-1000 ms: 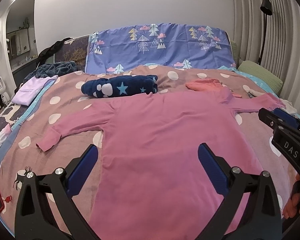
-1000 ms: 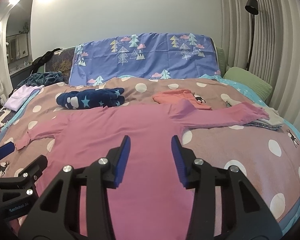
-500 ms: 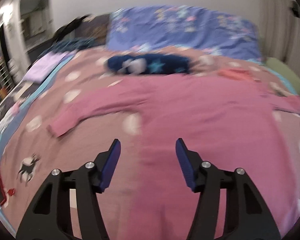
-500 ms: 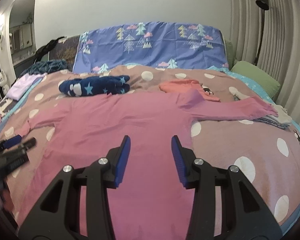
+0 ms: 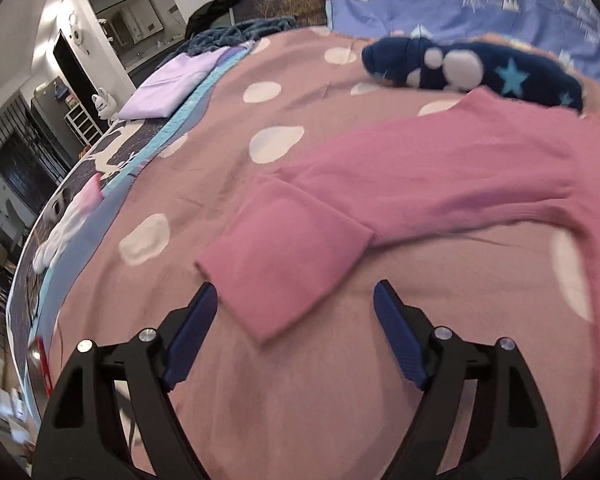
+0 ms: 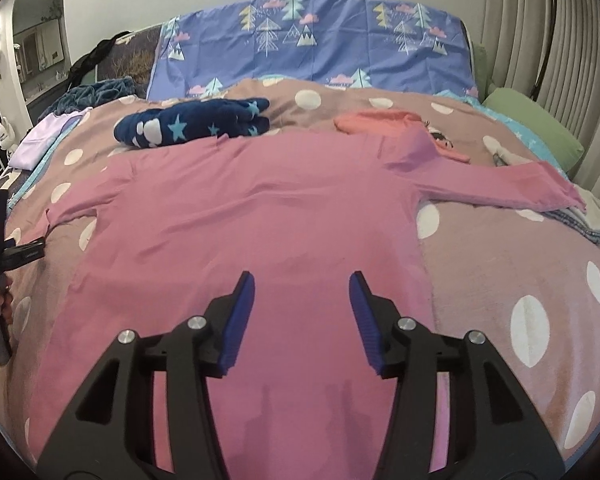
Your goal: Fold small clothes
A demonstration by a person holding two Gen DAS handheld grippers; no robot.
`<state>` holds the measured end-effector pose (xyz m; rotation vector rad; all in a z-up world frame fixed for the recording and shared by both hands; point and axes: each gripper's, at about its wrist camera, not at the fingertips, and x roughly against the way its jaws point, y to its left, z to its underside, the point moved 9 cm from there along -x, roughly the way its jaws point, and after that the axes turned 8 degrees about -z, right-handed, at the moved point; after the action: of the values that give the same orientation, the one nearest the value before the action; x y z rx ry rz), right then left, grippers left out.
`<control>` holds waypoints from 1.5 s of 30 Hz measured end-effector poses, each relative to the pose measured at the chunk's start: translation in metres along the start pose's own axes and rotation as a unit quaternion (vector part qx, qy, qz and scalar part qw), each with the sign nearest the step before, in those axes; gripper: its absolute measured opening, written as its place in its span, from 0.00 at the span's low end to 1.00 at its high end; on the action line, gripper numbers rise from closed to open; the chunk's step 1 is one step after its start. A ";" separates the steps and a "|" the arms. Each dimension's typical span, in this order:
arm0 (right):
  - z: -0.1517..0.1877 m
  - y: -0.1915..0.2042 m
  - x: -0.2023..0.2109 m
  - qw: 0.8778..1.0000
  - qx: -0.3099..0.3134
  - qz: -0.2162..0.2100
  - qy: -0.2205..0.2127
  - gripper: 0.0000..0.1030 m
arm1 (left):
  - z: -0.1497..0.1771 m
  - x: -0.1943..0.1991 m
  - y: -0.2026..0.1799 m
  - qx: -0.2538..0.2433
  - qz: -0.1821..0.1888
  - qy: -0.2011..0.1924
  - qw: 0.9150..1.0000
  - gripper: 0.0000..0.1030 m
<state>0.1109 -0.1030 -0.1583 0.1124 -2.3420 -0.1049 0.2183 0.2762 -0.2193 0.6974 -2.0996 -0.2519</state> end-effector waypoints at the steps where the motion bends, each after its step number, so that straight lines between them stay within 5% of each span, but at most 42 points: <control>1: 0.000 -0.001 -0.003 1.000 -0.001 0.001 0.002 0.50 | -0.004 -0.006 -0.003 0.002 -0.003 -0.001 1.000 0.79; 2: 0.000 -0.003 -0.005 1.000 -0.003 0.004 0.005 0.50 | -0.007 -0.008 -0.002 0.005 0.000 -0.001 1.000 0.78; 3: 0.000 -0.004 -0.006 1.000 -0.004 0.007 0.007 0.50 | -0.010 -0.011 -0.003 0.008 0.008 0.002 1.000 0.66; 4: -0.001 -0.006 -0.008 1.000 -0.005 0.010 0.008 0.50 | -0.013 -0.012 -0.003 0.012 0.017 0.004 1.000 0.50; 5: -0.001 -0.008 -0.010 1.000 -0.005 0.013 0.009 0.50 | -0.014 -0.014 -0.003 0.013 0.034 0.015 0.999 0.17; 6: -0.002 -0.009 -0.012 1.000 -0.005 0.015 0.010 0.50 | -0.014 -0.015 -0.001 0.020 0.048 0.027 0.998 0.07; 8: -0.005 -0.010 -0.016 1.000 -0.004 0.017 0.012 0.50 | -0.019 -0.006 0.004 0.046 0.085 0.030 0.995 0.01; 17: -0.015 -0.001 -0.031 1.000 0.006 -0.003 0.013 0.51 | -0.067 0.097 -0.016 0.022 0.201 -0.031 0.979 0.01; 24: -0.030 -0.012 -0.028 1.000 0.006 -0.003 -0.004 0.51 | -0.120 0.205 -0.141 -0.022 0.359 -0.061 0.931 0.01; 28: -0.029 -0.029 -0.028 1.000 -0.002 0.007 0.002 0.52 | -0.129 0.252 -0.228 -0.064 0.412 -0.071 0.906 0.01; 29: -0.027 -0.034 -0.029 1.000 -0.006 0.008 0.006 0.52 | -0.128 0.259 -0.250 -0.072 0.423 -0.071 0.901 0.05; 30: -0.025 -0.037 -0.030 1.000 -0.008 0.009 0.009 0.52 | -0.125 0.261 -0.264 -0.080 0.427 -0.067 0.898 0.28; 32: -0.020 -0.047 -0.032 1.000 -0.012 0.009 0.018 0.52 | -0.114 0.258 -0.281 -0.090 0.407 -0.064 0.907 0.52; 38: -0.015 -0.055 -0.049 0.998 -0.028 -0.039 0.049 0.52 | -0.076 0.224 -0.249 -0.110 0.328 -0.091 0.934 0.57; 42: -0.030 -0.033 -0.073 0.990 -0.043 -0.119 0.068 0.35 | -0.052 0.187 -0.204 -0.111 0.272 -0.086 0.952 0.58; 45: -0.049 -0.003 -0.095 0.979 -0.036 -0.186 0.081 0.35 | -0.032 0.175 -0.194 -0.112 0.281 -0.063 0.951 0.58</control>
<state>0.2127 -0.0967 -0.1916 0.5040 -2.1282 -0.3521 0.2401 0.0201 -0.1608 -0.0654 -2.2485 -0.2120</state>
